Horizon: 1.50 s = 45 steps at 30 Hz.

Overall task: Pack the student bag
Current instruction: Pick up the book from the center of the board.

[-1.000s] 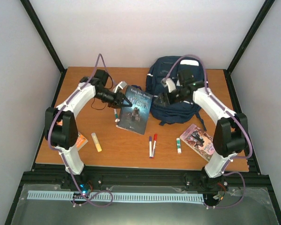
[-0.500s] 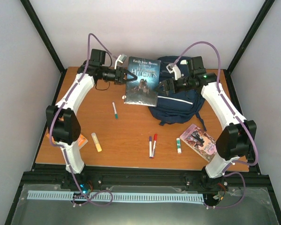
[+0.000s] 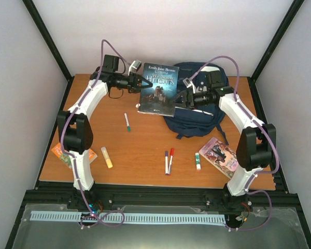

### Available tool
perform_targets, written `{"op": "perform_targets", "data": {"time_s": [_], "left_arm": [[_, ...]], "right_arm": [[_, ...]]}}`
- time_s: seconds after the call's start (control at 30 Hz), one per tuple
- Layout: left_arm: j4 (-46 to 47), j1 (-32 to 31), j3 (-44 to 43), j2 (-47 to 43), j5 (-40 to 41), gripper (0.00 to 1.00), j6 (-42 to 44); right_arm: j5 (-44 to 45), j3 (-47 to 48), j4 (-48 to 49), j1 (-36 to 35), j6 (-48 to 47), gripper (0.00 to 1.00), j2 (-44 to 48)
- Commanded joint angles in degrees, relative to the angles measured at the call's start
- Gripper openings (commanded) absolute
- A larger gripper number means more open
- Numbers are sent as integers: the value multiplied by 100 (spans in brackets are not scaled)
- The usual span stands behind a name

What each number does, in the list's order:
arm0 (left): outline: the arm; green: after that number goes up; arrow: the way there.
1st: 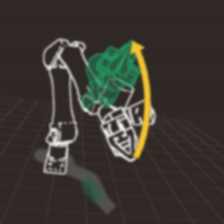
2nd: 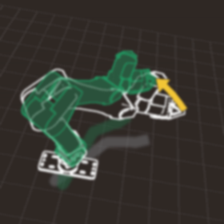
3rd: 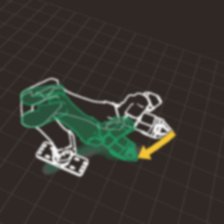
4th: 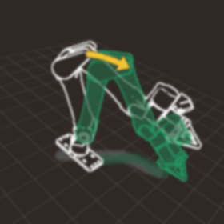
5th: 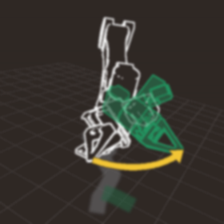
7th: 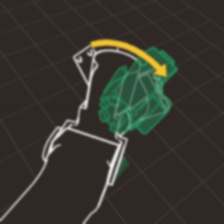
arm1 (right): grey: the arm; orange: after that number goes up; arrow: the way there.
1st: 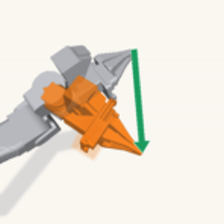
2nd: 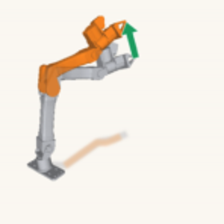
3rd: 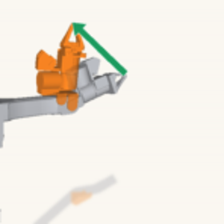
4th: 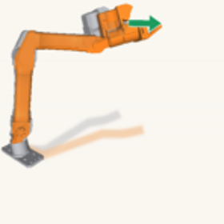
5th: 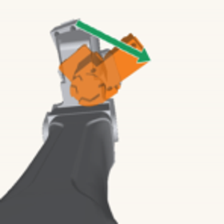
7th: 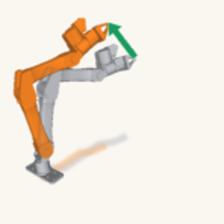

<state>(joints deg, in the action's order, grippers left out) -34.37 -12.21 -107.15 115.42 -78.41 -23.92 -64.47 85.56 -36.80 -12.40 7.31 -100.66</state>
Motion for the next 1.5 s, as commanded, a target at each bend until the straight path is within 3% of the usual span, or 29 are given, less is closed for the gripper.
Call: {"op": "perform_targets", "data": {"time_s": [0.0, 0.23, 0.43, 0.83, 1.17, 1.37, 1.47], "left_arm": [[399, 3, -108, -203, -653, 1, -320], [604, -65, 127, -150, -443, 2, -568], [841, -132, 433, -138, -366, 11, -615], [897, -265, 971, -216, 99, 49, -619], [704, -498, 759, -282, 86, 52, -282], [471, -537, 678, -389, 484, 55, -20], [459, -552, 622, -461, 585, 56, 37]], "right_arm": [[-584, -235, 567, -50, 492, 98, -8], [-868, -3, 711, -340, 359, 93, 55], [-1053, 27, 741, -333, 337, 81, 249], [-718, 75, 785, -160, 549, 65, 529], [-375, -16, 852, -157, 648, 51, 469], [-162, -44, 824, -166, 756, 41, 384], [-36, -64, 822, -159, 780, 33, 390]]}}
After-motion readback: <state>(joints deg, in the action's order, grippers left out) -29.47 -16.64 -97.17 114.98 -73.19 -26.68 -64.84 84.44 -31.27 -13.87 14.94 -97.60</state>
